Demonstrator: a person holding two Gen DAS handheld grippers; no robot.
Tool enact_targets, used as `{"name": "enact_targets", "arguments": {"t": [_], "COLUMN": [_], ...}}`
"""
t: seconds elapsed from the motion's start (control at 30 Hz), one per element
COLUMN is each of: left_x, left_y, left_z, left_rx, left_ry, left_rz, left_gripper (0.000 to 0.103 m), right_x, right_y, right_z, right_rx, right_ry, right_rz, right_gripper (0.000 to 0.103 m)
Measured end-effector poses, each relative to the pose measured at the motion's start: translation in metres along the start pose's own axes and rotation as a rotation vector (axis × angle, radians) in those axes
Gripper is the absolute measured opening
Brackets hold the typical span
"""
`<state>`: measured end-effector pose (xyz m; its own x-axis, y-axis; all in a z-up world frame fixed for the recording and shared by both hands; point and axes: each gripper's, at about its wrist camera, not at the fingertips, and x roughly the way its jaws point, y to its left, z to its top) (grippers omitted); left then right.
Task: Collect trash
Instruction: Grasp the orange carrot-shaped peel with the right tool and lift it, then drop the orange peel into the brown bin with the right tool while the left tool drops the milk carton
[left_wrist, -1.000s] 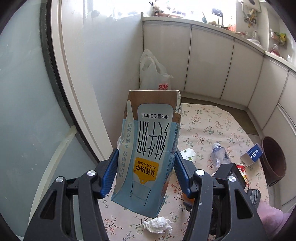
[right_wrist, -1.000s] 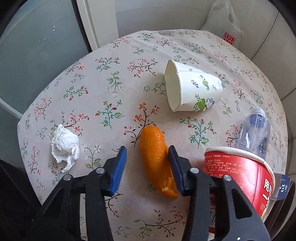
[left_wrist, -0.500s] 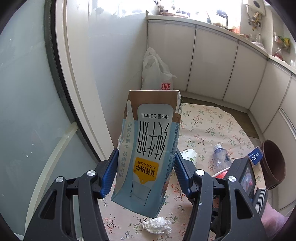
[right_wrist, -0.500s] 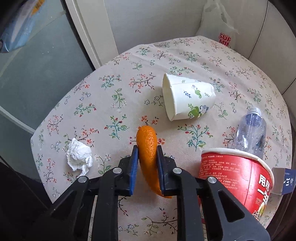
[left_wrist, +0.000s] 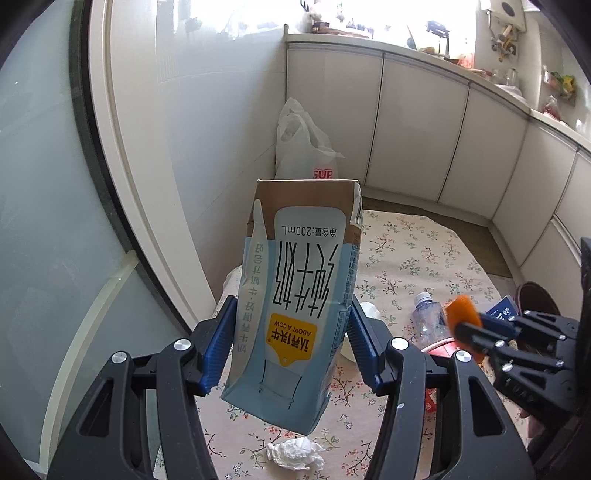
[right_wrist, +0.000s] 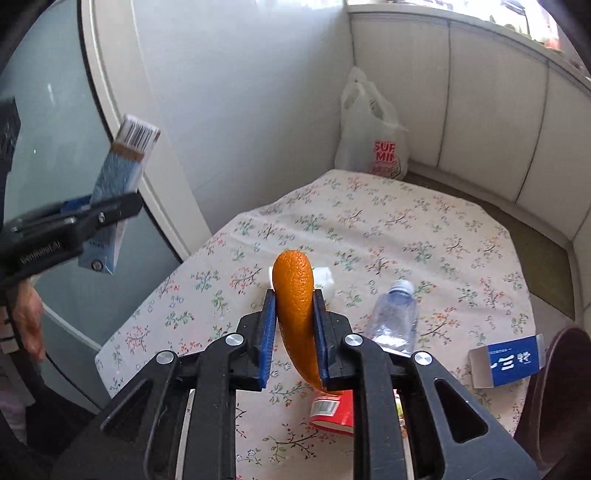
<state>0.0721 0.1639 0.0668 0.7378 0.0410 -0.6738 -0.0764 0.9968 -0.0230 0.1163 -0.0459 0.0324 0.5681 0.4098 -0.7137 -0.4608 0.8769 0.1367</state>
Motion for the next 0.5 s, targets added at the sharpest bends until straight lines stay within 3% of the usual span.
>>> {"name": "enact_targets", "arguments": {"t": [0.23,0.5], "left_x": [-0.003,0.006], "left_y": [-0.031,-0.085], "left_z": [0.008,0.012], "left_rx": [0.019,0.077], "left_ry": [-0.033,-0.046], "left_rz": [-0.045,-0.104], "left_gripper": [0.057,0.057], "right_x": [-0.06,-0.128], "right_y": [-0.065,-0.159], "right_z": [0.003,-0.028], "right_rx": [0.127,0.337], "right_ry": [-0.156,-0.341], "right_rz": [-0.141,-0.436], "right_gripper": [0.018,0.019]}}
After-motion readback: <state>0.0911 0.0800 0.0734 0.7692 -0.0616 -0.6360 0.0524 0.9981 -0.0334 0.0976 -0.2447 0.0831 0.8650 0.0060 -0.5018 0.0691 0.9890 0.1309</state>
